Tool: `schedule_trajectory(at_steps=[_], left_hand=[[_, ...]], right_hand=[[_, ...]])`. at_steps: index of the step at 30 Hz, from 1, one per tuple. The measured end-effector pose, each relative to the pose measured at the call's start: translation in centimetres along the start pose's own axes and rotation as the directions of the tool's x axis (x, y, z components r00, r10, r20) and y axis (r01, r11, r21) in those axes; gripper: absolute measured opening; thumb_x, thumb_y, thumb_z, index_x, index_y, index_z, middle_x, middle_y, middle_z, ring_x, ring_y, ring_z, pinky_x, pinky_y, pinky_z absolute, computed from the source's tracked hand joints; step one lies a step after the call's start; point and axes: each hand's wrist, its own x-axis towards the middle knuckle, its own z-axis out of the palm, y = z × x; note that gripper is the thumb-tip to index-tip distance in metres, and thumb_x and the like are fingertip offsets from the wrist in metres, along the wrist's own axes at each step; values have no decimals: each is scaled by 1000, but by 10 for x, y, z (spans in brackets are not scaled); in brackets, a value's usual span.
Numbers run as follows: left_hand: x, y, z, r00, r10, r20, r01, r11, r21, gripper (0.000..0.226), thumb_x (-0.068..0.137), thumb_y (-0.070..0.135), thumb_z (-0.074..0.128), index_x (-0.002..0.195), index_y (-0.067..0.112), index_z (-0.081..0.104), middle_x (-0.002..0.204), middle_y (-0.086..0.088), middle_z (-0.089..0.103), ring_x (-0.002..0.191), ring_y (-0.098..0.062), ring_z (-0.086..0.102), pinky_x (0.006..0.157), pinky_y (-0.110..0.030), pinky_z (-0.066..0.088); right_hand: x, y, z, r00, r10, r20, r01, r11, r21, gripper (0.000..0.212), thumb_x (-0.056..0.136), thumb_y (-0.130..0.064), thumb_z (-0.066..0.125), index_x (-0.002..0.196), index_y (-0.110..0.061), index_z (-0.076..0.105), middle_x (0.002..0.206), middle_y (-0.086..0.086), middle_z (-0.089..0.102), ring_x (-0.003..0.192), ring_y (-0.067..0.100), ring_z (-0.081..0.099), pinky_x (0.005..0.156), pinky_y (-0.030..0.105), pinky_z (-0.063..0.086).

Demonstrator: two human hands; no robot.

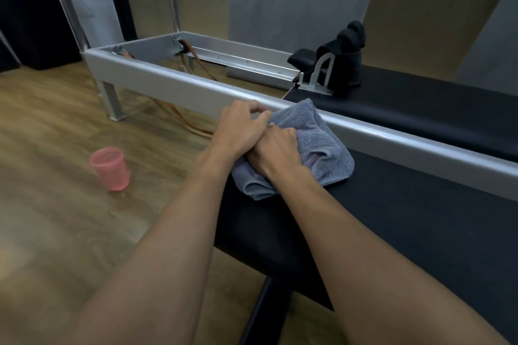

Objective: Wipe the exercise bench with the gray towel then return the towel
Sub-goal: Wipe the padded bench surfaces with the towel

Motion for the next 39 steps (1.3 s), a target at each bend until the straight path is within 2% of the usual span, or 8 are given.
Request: schedule_trajectory(at_steps=[5, 11, 14, 17, 22, 26, 31, 39], left_hand=[[-2, -1, -19, 992, -36, 122, 29, 998, 58, 21, 90, 24, 62, 103, 15, 75, 93, -4, 74, 86, -11, 63, 79, -20, 44], [-15, 4, -31, 979, -53, 195, 37, 996, 83, 35, 88, 35, 65, 118, 16, 67, 115, -5, 69, 108, -20, 62, 92, -34, 51], [-27, 12, -31, 941, -55, 334, -4, 985, 173, 61, 87, 42, 66, 140, 18, 48, 138, -8, 55, 126, -24, 51, 103, -32, 40], [-40, 10, -29, 914, -103, 391, -3, 965, 261, 66, 90, 35, 64, 148, 19, 38, 147, -8, 47, 135, -25, 43, 107, -29, 33], [-58, 7, -26, 922, -114, 369, -3, 953, 303, 54, 91, 24, 61, 144, 22, 46, 136, -12, 57, 128, -28, 50, 108, -38, 38], [-84, 24, -9, 937, -88, 338, -36, 938, 344, 57, 92, 27, 59, 146, 25, 40, 137, -16, 52, 129, -32, 47, 109, -44, 36], [-110, 58, 25, 933, -56, 357, -78, 933, 351, 59, 94, 31, 56, 148, 32, 34, 136, -15, 48, 130, -35, 43, 110, -50, 33], [-152, 123, 74, 918, 21, 396, -159, 935, 318, 59, 94, 31, 54, 149, 32, 32, 138, -14, 45, 132, -35, 39, 109, -46, 29]], right_hand=[[-20, -14, -1, 978, -196, -66, 199, 979, 41, 31, 98, -30, 44, 113, -13, 66, 113, 13, 68, 102, 34, 61, 73, 39, 27], [-54, -33, -3, 927, -339, -161, 355, 930, 88, 24, 93, -27, 51, 88, -11, 69, 86, 12, 70, 78, 33, 62, 67, 38, 26], [-70, -37, -6, 924, -354, -148, 370, 923, 105, 31, 94, -29, 46, 93, -10, 70, 91, 13, 72, 83, 34, 63, 71, 42, 38], [-84, -39, -10, 914, -394, -94, 401, 913, 80, 46, 92, -33, 33, 102, -13, 73, 99, 10, 74, 93, 31, 64, 84, 49, 40], [-105, -37, -18, 898, -435, -70, 439, 895, 75, 40, 91, -28, 38, 93, -12, 74, 90, 9, 74, 84, 29, 64, 81, 49, 38], [-134, -20, -23, 888, -452, -83, 457, 887, 69, 31, 92, -25, 48, 93, -10, 75, 87, 10, 74, 86, 32, 64, 83, 48, 36], [-176, 16, -34, 913, -406, -31, 407, 910, 72, 51, 89, -30, 30, 94, -8, 76, 86, 11, 75, 86, 34, 64, 86, 50, 39], [-238, 76, -55, 939, -341, -45, 341, 940, -6, 51, 93, -31, 30, 104, -8, 74, 92, 13, 75, 92, 35, 62, 92, 53, 37]])
